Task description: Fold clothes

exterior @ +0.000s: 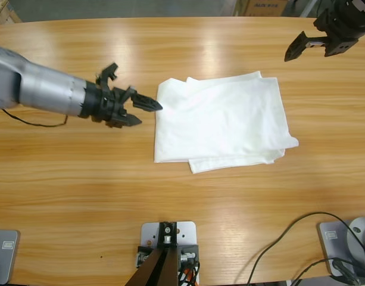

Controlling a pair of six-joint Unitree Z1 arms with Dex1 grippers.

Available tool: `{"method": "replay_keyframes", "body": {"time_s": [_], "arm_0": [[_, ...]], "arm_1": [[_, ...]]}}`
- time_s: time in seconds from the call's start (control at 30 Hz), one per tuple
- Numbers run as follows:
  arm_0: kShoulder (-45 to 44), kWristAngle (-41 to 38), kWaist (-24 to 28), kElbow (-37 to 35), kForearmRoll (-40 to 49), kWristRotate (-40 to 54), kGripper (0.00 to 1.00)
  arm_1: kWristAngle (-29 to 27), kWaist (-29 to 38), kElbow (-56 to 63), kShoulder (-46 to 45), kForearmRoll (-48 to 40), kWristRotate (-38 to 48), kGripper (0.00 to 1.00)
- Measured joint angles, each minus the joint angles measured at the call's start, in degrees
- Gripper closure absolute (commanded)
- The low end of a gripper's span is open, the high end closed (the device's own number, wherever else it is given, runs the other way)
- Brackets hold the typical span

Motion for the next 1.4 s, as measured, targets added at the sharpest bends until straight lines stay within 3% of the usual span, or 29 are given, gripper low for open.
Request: {"method": "replay_keyframes", "body": {"time_s": [0.37, 0.67, 0.7, 0.8, 0.83, 0.87, 1.4], "arm_0": [[9.95, -1.21, -0.86, 1.86, -12.69, -8.08, 0.092], [14.11, -3.83, -2.99, -1.55, -16.35, -12.1, 0.098], [14.63, -4.1, -3.31, -2.0, -16.72, -12.47, 0.137], [16.05, -4.58, -4.18, -2.89, -18.71, -13.35, 0.687], [16.36, -4.65, -4.39, -3.11, -19.26, -13.48, 0.928], [16.5, -4.66, -4.48, -3.12, -19.74, -13.52, 1.0], [18.56, -4.71, -4.4, 5.28, -34.77, -15.46, 1.0]], "arm_1": [[0.01, 0.22, 0.29, -4.13, 2.15, -0.59, 0.0], [0.01, 0.22, 0.84, -5.55, 2.62, -0.63, 0.0], [0.01, 0.22, 0.92, -6.22, 2.71, -0.63, 0.0], [0.01, 0.22, 0.97, -7.37, 3.04, -0.63, 0.0], [0.01, 0.22, 0.98, -7.5, 3.13, -0.63, 0.0], [0.01, 0.22, 0.99, -7.52, 3.22, -0.63, 0.0], [0.01, 0.22, 0.99, -8.08, 3.24, -0.69, 0.0]]}}
